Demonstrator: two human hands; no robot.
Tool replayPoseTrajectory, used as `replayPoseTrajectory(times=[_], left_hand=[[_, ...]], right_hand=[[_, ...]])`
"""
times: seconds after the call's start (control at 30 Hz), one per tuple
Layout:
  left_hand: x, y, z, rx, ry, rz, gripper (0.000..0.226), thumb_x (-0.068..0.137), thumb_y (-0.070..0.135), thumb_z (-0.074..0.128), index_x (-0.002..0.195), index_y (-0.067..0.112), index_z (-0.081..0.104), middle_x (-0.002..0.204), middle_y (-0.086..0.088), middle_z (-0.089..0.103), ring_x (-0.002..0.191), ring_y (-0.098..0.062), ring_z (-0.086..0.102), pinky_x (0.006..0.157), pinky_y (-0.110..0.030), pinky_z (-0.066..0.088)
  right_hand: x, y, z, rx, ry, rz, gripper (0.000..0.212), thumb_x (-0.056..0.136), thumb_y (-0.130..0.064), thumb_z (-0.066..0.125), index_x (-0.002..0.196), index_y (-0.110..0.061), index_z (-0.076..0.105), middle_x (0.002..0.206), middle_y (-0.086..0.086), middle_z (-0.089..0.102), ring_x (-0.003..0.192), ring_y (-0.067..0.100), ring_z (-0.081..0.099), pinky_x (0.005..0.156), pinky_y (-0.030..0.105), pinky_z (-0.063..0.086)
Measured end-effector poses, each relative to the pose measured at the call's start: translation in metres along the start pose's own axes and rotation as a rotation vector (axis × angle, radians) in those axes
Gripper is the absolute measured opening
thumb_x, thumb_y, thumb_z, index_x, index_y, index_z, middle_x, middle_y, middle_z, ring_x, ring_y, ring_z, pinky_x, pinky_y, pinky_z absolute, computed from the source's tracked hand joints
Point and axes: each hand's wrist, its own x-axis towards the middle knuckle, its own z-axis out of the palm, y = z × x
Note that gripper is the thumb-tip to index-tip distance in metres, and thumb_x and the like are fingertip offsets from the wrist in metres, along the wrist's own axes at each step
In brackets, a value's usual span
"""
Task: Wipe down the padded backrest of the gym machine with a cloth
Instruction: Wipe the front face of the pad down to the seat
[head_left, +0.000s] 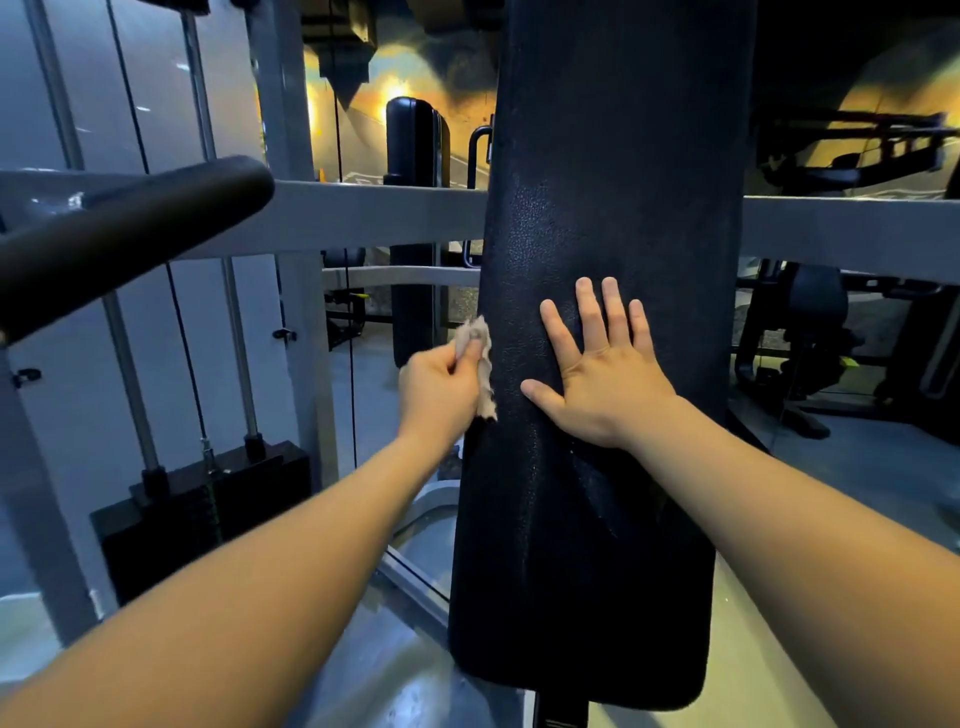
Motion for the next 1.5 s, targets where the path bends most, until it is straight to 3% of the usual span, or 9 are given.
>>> replayPoseTrajectory(times=[0.13, 0.27, 0.5, 0.7, 0.83, 1.07, 1.23, 1.33, 1.5], left_hand=[[-0.043, -0.024, -0.002, -0.058, -0.036, -0.168, 0.049, 0.101, 0.049, 0.051, 0.070, 0.013, 0.066, 0.061, -0.003, 0.065, 0.058, -0.020, 0.060, 0.060, -0.036, 0.049], [0.014, 0.010, 0.011, -0.259, 0.011, -0.200, 0.052, 0.093, 0.057, 0.055, 0.068, 0.011, 0.064, 0.057, -0.009, 0.059, 0.052, -0.024, 0.054, 0.060, -0.049, 0.051], [0.041, 0.010, 0.012, -0.250, -0.037, -0.153, 0.049, 0.098, 0.051, 0.053, 0.070, 0.012, 0.059, 0.060, -0.007, 0.054, 0.057, -0.020, 0.050, 0.060, -0.035, 0.041], [-0.043, -0.050, -0.005, -0.181, -0.159, -0.362, 0.045, 0.102, 0.040, 0.053, 0.074, 0.005, 0.058, 0.058, -0.008, 0.054, 0.054, -0.019, 0.049, 0.050, -0.027, 0.035], [-0.018, -0.012, -0.005, -0.180, -0.095, -0.295, 0.050, 0.103, 0.041, 0.053, 0.070, 0.003, 0.059, 0.055, -0.013, 0.053, 0.044, -0.018, 0.048, 0.048, -0.024, 0.038], [-0.021, 0.002, 0.006, -0.046, -0.005, -0.049, 0.037, 0.098, 0.039, 0.058, 0.071, 0.018, 0.071, 0.065, -0.003, 0.067, 0.062, -0.020, 0.059, 0.063, -0.034, 0.050], [-0.089, -0.039, -0.004, 0.085, -0.009, -0.138, 0.045, 0.100, 0.038, 0.058, 0.062, 0.015, 0.060, 0.055, -0.007, 0.058, 0.053, -0.013, 0.051, 0.054, -0.036, 0.045], [-0.100, -0.045, -0.010, 0.096, -0.076, -0.193, 0.048, 0.099, 0.042, 0.055, 0.070, 0.006, 0.063, 0.064, -0.015, 0.065, 0.059, -0.021, 0.058, 0.064, -0.047, 0.054], [-0.031, -0.001, 0.002, -0.068, -0.011, -0.170, 0.051, 0.099, 0.043, 0.056, 0.060, 0.011, 0.060, 0.055, -0.002, 0.059, 0.057, -0.017, 0.055, 0.059, -0.031, 0.047]], right_hand=[[-0.001, 0.000, 0.002, -0.033, -0.009, 0.006, 0.090, 0.093, -0.078, 0.016, 0.158, -0.029, -0.022, 0.163, 0.015, -0.033, 0.148, 0.036, -0.035, 0.122, 0.054, -0.017], [0.001, -0.001, 0.004, -0.055, -0.028, 0.016, 0.090, 0.093, -0.079, 0.013, 0.157, -0.029, -0.025, 0.162, 0.014, -0.036, 0.147, 0.036, -0.036, 0.122, 0.055, -0.017], [0.002, -0.002, 0.006, -0.071, -0.018, 0.020, 0.090, 0.093, -0.079, 0.013, 0.157, -0.028, -0.024, 0.162, 0.014, -0.035, 0.148, 0.037, -0.034, 0.122, 0.056, -0.016], [0.002, 0.000, 0.009, -0.049, -0.003, 0.010, 0.091, 0.092, -0.080, 0.012, 0.158, -0.028, -0.023, 0.162, 0.014, -0.035, 0.148, 0.038, -0.035, 0.122, 0.056, -0.017], [0.002, 0.000, 0.007, -0.050, -0.013, 0.004, 0.091, 0.092, -0.080, 0.011, 0.158, -0.028, -0.023, 0.161, 0.015, -0.036, 0.148, 0.038, -0.035, 0.122, 0.056, -0.017], [0.002, 0.000, 0.009, -0.063, 0.002, 0.015, 0.091, 0.091, -0.080, 0.013, 0.158, -0.029, -0.023, 0.162, 0.015, -0.034, 0.149, 0.038, -0.033, 0.121, 0.056, -0.017], [-0.008, -0.005, 0.011, -0.059, 0.115, 0.033, 0.090, 0.093, -0.078, 0.016, 0.161, -0.027, -0.012, 0.167, 0.017, -0.021, 0.154, 0.037, -0.018, 0.125, 0.054, -0.005], [-0.022, -0.010, 0.018, -0.061, 0.166, 0.074, 0.090, 0.094, -0.078, 0.017, 0.162, -0.025, -0.009, 0.167, 0.020, -0.016, 0.156, 0.036, -0.010, 0.127, 0.051, 0.003], [-0.020, -0.007, 0.025, -0.041, 0.098, 0.077, 0.089, 0.092, -0.081, 0.009, 0.158, -0.030, -0.022, 0.164, 0.016, -0.030, 0.154, 0.033, -0.023, 0.127, 0.048, -0.004]])
